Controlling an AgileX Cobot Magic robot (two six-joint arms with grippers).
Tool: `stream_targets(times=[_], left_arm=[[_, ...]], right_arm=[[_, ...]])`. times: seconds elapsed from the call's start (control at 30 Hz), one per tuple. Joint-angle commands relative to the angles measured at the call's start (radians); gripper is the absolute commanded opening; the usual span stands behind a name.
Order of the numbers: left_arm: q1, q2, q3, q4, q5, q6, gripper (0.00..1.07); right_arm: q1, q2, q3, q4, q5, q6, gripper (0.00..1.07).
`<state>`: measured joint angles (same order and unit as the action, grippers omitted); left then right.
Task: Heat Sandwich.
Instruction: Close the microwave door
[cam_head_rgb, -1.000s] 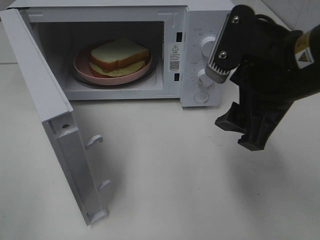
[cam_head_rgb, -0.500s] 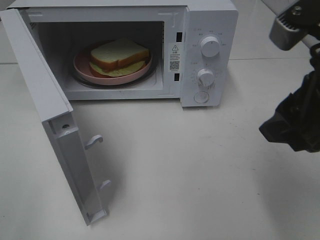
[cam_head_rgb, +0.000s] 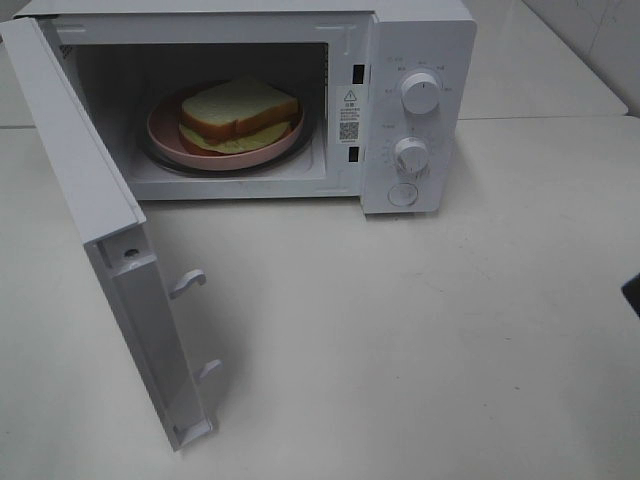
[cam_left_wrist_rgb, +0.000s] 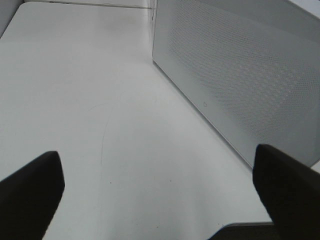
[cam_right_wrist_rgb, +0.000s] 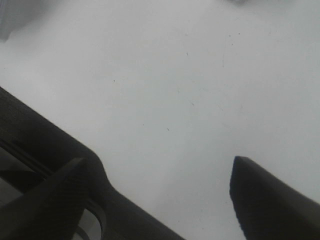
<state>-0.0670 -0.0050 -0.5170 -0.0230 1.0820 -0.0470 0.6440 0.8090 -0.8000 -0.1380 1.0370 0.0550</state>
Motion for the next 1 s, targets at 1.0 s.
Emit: stream_targets(times=[1.0], left_arm=[[0.005,-0.017,0.002,-0.004,-0.013,0.002,0.97]], right_arm=[[-0.471,-0.588,0.227,0.138,0.030,-0.013,0.76]])
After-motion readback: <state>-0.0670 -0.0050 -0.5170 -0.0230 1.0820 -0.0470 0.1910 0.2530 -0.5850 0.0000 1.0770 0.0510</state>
